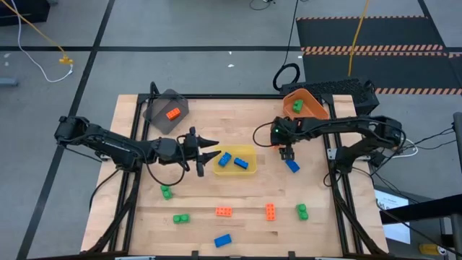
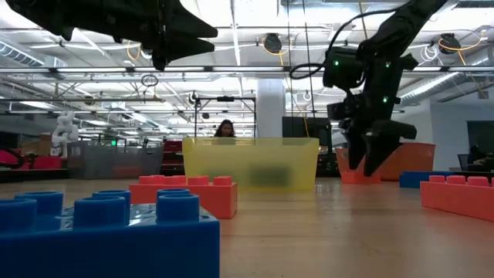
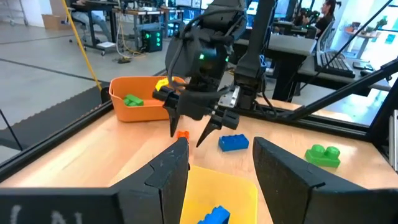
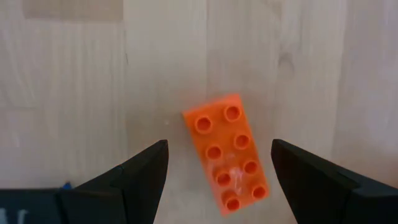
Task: Sort & place blocks by color
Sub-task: Put the orange game piece into the black bin
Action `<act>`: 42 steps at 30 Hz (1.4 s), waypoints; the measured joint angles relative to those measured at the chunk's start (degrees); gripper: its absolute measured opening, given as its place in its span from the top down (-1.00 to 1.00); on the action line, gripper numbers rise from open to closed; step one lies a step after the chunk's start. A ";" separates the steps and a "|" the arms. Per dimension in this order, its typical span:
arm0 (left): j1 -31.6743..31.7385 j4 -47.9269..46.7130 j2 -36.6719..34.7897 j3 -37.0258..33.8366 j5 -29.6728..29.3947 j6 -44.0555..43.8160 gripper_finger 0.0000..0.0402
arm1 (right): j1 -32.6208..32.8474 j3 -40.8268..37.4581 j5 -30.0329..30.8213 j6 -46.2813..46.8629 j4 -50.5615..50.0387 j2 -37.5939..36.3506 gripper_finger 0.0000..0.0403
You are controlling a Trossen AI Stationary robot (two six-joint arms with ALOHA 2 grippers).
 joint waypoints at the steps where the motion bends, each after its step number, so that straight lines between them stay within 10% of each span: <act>1: 0.01 -0.01 0.00 0.00 0.00 -0.24 0.11 | -0.25 0.00 0.07 0.11 0.10 0.91 -0.36; 19: 0.01 -1.65 0.00 0.00 -0.43 -2.78 0.11 | -2.12 -0.86 3.11 -3.36 -0.06 2.45 -0.33; 28: 0.06 -1.62 0.00 0.00 -2.13 -3.39 0.11 | -1.34 -4.86 1.63 -2.76 4.53 2.27 0.39; 42: 0.00 -1.64 0.22 0.92 -3.56 15.27 0.11 | 2.67 -4.12 -3.08 0.52 12.17 -11.01 0.41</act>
